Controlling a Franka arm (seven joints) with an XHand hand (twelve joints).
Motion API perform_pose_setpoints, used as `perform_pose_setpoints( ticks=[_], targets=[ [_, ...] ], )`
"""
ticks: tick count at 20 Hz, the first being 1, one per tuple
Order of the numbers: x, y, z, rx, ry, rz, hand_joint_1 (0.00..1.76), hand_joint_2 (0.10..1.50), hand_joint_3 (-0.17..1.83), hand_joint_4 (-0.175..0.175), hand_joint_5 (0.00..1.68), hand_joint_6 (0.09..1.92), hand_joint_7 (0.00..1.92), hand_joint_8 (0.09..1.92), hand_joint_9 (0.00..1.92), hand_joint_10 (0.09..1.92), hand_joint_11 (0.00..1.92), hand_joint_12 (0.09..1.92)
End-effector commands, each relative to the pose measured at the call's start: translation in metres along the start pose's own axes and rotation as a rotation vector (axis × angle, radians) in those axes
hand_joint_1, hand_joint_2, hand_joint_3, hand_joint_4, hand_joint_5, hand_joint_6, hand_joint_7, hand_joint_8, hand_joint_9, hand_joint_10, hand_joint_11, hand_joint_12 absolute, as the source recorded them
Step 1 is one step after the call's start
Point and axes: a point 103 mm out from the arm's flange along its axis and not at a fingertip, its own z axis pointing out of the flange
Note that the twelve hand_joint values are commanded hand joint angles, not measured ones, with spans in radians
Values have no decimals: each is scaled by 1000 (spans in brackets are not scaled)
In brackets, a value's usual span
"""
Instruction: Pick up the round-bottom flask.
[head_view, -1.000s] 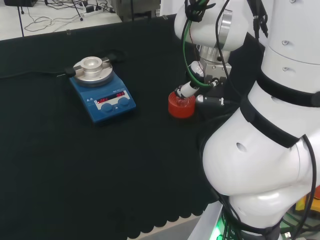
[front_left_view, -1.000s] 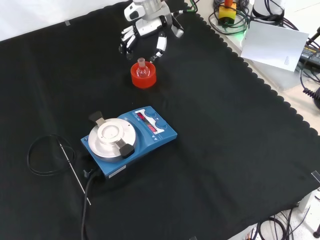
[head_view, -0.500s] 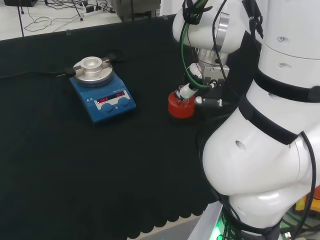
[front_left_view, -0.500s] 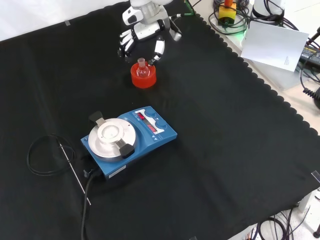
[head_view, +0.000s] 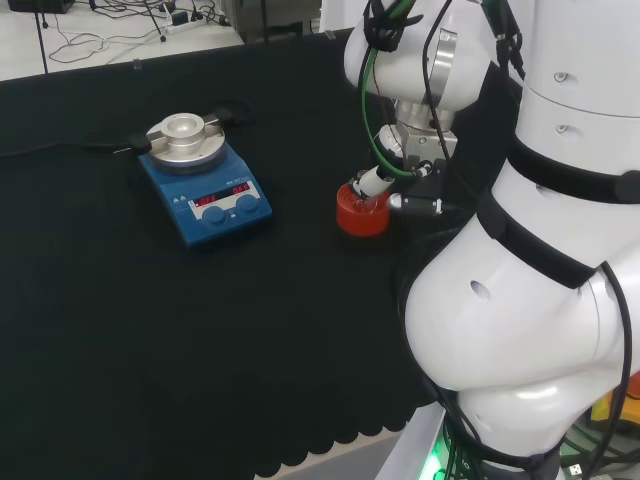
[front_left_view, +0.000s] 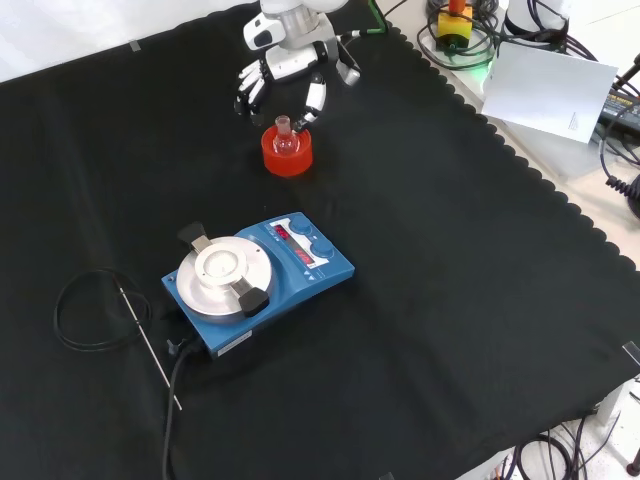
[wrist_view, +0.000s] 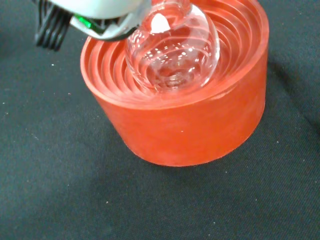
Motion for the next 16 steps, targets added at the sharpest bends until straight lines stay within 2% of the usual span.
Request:
perform_pose_setpoints(
  ticks=[1,12,16],
  targets=[
    [0,1,4,7,-7,-3,912,615,657,-99,700,809,273,759,417,739,212,1375],
    [-1,2,4,4,-11,-3,914,622,657,-100,738,825,282,756,431,732,217,1369],
    [-1,2,3,1,-18,-6,914,627,658,-103,803,848,287,757,437,730,216,1369]
  ],
)
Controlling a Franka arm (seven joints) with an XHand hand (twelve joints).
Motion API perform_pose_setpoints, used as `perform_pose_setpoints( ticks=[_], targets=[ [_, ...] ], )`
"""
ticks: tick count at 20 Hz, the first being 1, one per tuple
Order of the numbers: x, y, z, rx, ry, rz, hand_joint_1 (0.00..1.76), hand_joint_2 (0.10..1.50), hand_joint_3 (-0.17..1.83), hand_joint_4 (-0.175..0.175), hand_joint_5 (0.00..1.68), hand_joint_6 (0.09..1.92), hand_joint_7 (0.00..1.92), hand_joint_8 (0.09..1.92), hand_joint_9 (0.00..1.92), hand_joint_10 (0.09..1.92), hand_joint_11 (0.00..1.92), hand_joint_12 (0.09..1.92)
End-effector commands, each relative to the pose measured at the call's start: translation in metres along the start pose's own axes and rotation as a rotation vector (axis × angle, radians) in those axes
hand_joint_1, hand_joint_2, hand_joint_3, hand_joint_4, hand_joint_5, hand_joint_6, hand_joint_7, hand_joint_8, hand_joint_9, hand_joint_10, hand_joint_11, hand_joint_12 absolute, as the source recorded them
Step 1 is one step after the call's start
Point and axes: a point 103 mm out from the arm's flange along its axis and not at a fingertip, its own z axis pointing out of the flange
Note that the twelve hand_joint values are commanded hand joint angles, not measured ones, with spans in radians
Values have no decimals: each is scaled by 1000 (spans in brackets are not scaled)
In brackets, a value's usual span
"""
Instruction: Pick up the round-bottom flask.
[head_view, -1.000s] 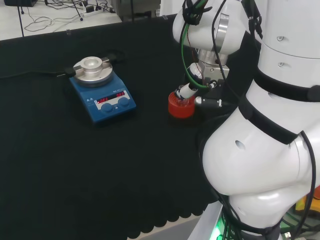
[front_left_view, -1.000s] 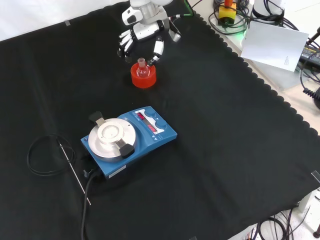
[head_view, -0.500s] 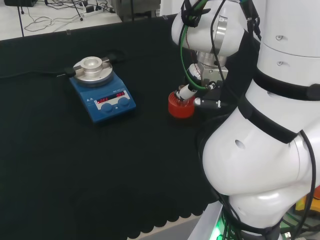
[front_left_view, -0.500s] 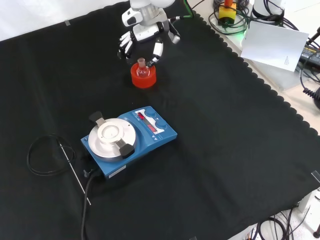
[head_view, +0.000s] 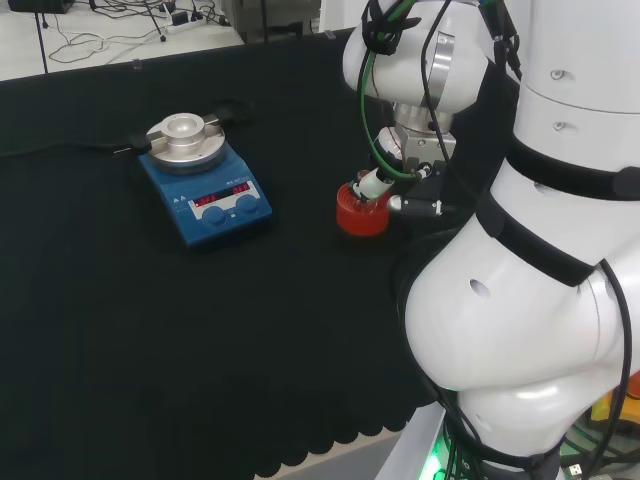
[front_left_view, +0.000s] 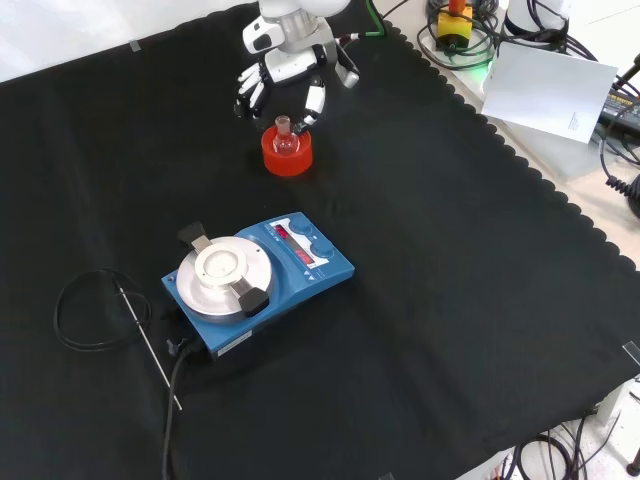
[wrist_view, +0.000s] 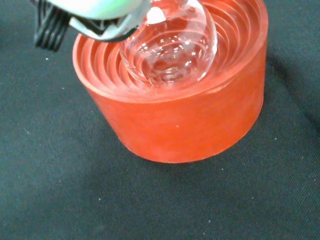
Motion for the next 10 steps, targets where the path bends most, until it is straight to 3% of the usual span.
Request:
perform_pose_setpoints(
  ticks=[1,5,7,8,10],
  targets=[
    [0,0,-1,-2,-8,-3,914,628,658,-104,819,853,291,758,440,730,216,1369],
    [1,1,-1,-15,-37,1,931,641,655,-110,920,832,324,754,485,714,223,1369],
    [2,1,-1,-20,-48,6,1020,771,502,75,1052,844,363,750,535,692,250,1365],
    [2,1,-1,-24,-54,7,1046,808,446,125,1091,830,384,746,559,680,266,1360],
    [2,2,-1,-12,-64,10,1075,824,427,148,1132,815,431,733,604,656,304,1343]
  ],
)
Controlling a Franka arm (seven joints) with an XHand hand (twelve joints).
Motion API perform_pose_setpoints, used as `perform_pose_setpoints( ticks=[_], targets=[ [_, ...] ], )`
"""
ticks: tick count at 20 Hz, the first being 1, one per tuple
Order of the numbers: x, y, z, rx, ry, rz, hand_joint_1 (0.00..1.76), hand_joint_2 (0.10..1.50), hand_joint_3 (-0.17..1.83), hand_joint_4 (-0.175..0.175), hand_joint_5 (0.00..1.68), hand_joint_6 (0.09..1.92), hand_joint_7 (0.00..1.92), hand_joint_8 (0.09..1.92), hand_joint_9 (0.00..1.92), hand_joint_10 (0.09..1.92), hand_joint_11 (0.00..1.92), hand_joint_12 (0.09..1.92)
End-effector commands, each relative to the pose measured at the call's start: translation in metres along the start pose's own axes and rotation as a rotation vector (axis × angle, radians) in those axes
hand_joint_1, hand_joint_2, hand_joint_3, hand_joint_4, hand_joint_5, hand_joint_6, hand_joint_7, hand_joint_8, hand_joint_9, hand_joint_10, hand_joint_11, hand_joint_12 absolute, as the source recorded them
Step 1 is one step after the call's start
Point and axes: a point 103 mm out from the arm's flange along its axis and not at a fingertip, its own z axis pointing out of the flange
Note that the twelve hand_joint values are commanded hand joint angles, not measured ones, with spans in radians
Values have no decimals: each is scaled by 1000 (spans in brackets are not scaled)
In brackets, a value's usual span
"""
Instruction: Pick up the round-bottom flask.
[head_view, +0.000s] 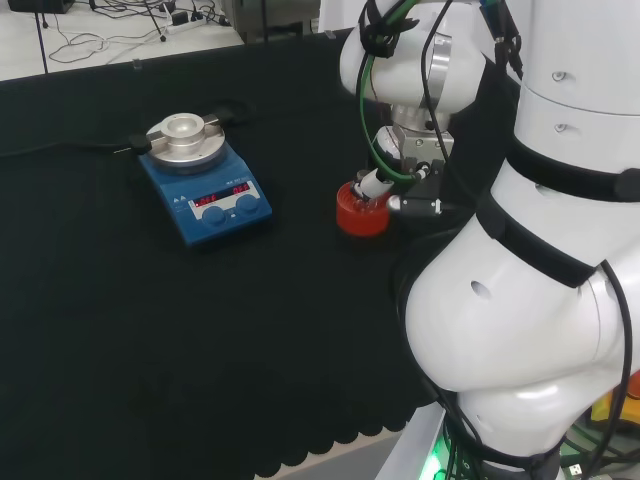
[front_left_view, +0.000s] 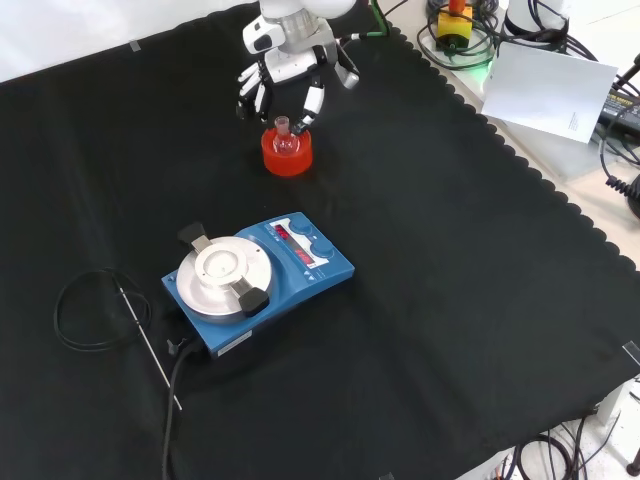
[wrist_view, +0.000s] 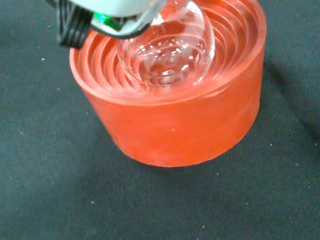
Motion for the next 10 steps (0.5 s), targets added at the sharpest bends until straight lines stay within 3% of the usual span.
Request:
perform_pose_setpoints(
  ticks=[1,6,10],
  targets=[
    [2,1,1,5,-38,6,1083,815,455,137,1133,833,456,726,637,642,333,1332],
    [-1,0,0,9,-40,15,1096,730,664,98,1113,956,530,705,733,592,412,1311],
    [-1,0,-4,6,-29,10,1098,714,701,90,1109,980,539,706,743,587,425,1310]
  ],
)
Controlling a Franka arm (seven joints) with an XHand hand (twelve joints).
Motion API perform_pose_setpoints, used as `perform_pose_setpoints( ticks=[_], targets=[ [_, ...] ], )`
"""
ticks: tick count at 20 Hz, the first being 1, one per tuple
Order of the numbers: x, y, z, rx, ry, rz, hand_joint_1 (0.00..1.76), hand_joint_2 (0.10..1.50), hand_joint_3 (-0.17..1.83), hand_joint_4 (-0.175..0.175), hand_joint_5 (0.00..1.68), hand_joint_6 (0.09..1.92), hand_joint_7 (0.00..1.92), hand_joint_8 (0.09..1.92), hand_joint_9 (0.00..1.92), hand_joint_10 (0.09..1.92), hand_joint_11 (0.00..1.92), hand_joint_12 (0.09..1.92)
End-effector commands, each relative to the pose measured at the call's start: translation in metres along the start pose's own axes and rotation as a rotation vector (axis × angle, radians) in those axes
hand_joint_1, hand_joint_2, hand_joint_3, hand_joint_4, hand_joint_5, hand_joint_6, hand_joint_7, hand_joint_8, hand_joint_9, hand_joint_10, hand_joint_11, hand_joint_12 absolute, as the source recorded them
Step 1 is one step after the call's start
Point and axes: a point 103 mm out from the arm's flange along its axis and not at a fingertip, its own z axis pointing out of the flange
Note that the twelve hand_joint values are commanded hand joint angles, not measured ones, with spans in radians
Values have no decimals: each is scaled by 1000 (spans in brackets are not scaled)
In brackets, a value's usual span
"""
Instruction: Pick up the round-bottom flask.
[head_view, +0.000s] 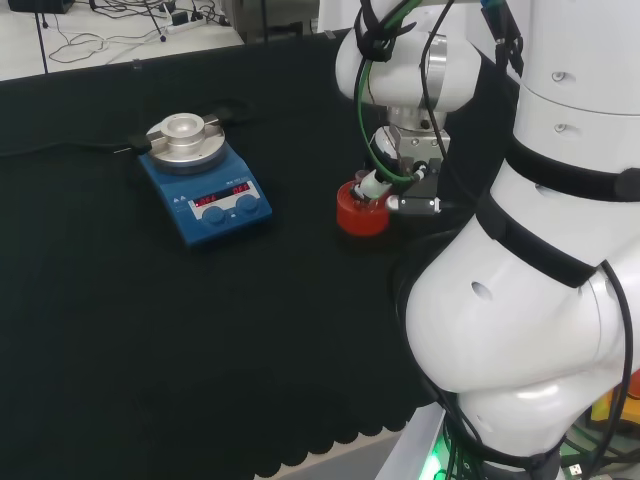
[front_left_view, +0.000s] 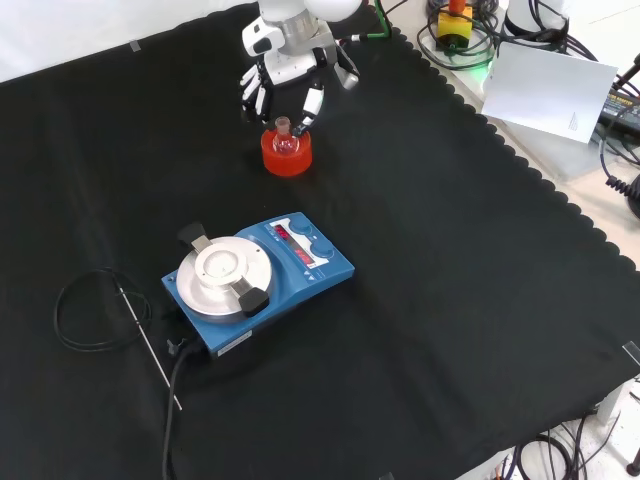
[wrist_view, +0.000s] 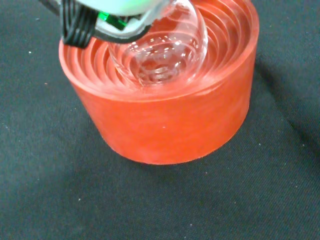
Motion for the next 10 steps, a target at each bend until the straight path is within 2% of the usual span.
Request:
perform_pose_setpoints(
  ticks=[1,5,10],
  targets=[
    [0,-1,-6,-4,10,-6,1098,713,704,89,1109,981,542,707,745,588,427,1311],
    [4,-7,-35,-14,15,-20,1102,699,732,80,1111,991,557,710,756,589,441,1306],
    [12,-11,-59,-7,-10,-28,1107,680,760,79,1122,986,570,711,767,589,450,1305]
  ],
)
